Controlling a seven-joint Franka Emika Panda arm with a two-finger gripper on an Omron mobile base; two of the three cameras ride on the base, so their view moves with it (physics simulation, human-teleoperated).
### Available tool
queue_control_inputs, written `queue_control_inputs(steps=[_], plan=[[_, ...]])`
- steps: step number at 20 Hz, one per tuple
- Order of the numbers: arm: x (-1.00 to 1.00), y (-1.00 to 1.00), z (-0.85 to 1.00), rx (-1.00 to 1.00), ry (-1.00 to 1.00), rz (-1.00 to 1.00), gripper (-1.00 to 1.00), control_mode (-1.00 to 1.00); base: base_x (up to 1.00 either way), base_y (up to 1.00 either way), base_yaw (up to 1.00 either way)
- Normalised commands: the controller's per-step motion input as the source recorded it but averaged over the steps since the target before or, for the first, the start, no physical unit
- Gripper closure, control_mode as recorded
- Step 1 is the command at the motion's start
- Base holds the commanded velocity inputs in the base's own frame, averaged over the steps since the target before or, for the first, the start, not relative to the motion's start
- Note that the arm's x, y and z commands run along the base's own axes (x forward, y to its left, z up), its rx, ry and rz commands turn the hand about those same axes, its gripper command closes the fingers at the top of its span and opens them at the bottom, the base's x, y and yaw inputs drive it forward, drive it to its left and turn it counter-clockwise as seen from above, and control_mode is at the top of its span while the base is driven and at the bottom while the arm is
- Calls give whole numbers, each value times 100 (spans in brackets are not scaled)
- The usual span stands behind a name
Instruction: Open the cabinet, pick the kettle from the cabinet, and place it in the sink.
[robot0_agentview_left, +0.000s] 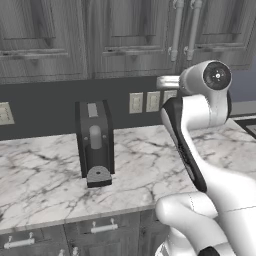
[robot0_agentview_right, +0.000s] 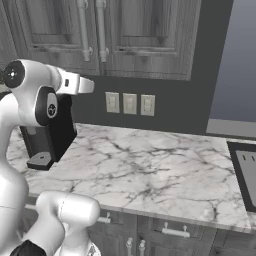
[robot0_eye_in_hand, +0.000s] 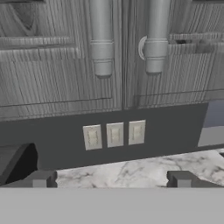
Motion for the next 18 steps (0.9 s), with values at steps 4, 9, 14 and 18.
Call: queue_control_inputs(steps=[4,9,14,18], plan=[[4,0,35,0,-2,7,-100,-100,0,0,0],[10,0,30,0,-2,5,-100,-100,0,0,0],[16,0,30,0,0,2,-100,-100,0,0,0],[19,0,31,-1,0,2,-100,-100,0,0,0]])
